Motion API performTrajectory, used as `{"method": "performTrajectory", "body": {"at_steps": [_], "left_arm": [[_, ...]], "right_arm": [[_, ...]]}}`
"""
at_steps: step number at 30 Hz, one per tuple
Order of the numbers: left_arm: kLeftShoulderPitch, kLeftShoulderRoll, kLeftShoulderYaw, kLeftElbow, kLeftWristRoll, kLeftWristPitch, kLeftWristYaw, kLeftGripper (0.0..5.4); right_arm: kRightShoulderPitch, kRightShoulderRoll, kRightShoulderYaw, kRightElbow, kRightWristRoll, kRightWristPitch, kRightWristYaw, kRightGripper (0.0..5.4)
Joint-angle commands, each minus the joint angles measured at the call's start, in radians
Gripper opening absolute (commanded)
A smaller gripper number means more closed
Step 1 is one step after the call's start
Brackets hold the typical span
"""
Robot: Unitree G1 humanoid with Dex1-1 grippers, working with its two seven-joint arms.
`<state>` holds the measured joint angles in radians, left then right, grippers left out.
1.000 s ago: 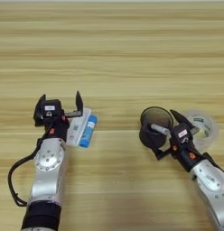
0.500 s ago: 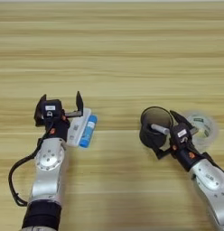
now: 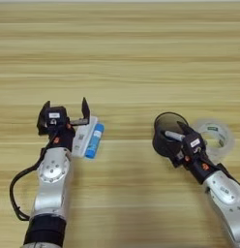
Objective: Move the objects on the table
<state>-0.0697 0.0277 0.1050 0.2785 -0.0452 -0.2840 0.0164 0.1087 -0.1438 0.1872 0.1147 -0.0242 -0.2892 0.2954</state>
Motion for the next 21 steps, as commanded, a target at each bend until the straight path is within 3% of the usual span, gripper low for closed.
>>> {"method": "performTrajectory", "body": {"at_steps": [1,17,21], "left_arm": [[-0.007,0.000,-0.004,0.006,0.012,-0.005,0.006,5.40],[-0.009,0.000,-0.006,0.010,0.014,-0.004,0.008,5.40],[-0.006,0.000,-0.008,0.007,0.014,-0.004,0.008,5.40]], "right_arm": [[0.000,-0.003,-0.002,-0.003,0.003,0.001,0.007,2.64],[0.008,0.001,-0.005,-0.022,0.029,0.005,0.021,0.81],[0.011,0.001,-0.007,-0.026,0.030,0.003,0.021,0.74]]}}
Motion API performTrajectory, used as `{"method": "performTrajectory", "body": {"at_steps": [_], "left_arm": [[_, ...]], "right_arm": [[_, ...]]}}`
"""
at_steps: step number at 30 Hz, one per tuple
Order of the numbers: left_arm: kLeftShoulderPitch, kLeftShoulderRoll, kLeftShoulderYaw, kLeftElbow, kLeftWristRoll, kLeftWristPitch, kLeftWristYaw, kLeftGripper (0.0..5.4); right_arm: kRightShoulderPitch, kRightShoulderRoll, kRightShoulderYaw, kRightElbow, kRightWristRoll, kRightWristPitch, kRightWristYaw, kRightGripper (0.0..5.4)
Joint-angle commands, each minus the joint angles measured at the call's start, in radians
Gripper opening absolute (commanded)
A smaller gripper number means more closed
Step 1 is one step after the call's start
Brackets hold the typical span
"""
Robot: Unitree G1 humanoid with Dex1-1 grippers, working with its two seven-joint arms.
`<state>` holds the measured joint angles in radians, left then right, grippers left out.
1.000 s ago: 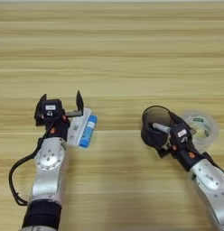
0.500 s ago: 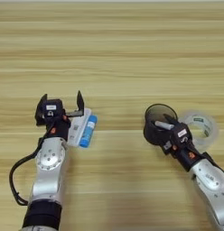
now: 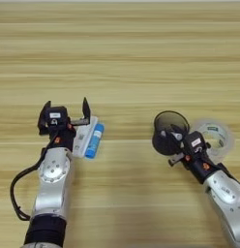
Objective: Move the objects on the table
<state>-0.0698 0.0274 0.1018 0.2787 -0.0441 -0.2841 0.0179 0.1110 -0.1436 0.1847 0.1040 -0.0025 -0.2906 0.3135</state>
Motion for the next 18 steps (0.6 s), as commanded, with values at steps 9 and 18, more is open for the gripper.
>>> {"method": "performTrajectory", "body": {"at_steps": [9,18], "left_arm": [[-0.006,0.000,-0.005,0.005,0.013,-0.004,0.007,5.40],[-0.005,0.000,-0.006,0.004,0.013,-0.003,0.007,5.40]], "right_arm": [[0.008,0.001,-0.012,-0.022,0.001,-0.008,-0.011,0.74],[0.005,0.008,-0.036,-0.046,0.016,-0.050,-0.027,0.74]]}}
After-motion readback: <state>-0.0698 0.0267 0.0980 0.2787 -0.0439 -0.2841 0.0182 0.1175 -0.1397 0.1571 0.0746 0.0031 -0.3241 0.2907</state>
